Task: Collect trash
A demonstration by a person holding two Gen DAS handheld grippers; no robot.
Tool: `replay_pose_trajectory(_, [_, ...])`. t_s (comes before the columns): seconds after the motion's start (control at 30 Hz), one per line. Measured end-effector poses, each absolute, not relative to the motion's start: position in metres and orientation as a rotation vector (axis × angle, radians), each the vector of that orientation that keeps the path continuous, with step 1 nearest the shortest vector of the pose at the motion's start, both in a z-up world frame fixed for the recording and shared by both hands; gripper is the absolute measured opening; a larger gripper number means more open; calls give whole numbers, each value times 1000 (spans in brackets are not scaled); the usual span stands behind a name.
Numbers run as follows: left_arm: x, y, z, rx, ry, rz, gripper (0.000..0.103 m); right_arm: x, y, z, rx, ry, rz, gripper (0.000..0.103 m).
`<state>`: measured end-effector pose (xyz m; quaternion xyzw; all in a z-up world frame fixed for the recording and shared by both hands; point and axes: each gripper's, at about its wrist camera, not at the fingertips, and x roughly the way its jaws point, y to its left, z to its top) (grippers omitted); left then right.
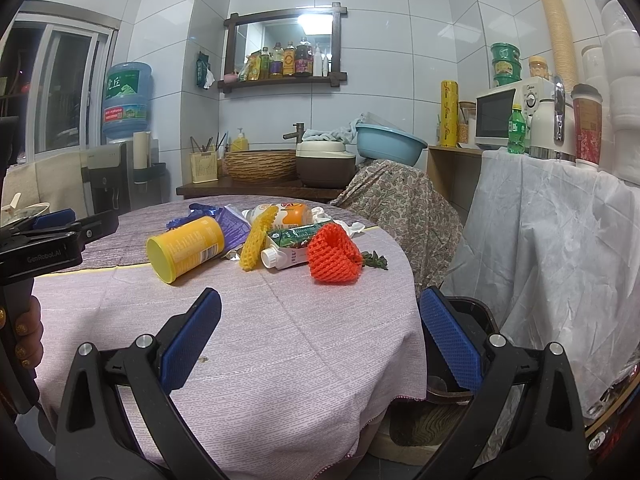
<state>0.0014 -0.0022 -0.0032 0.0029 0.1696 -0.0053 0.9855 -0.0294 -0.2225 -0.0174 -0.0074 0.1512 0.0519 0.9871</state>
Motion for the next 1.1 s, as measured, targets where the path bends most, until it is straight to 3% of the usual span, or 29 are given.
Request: replay_pose_trajectory(1.1, [3,-6,-5,11,347,-15,98,-29,-223,-21,-15,304,104,98])
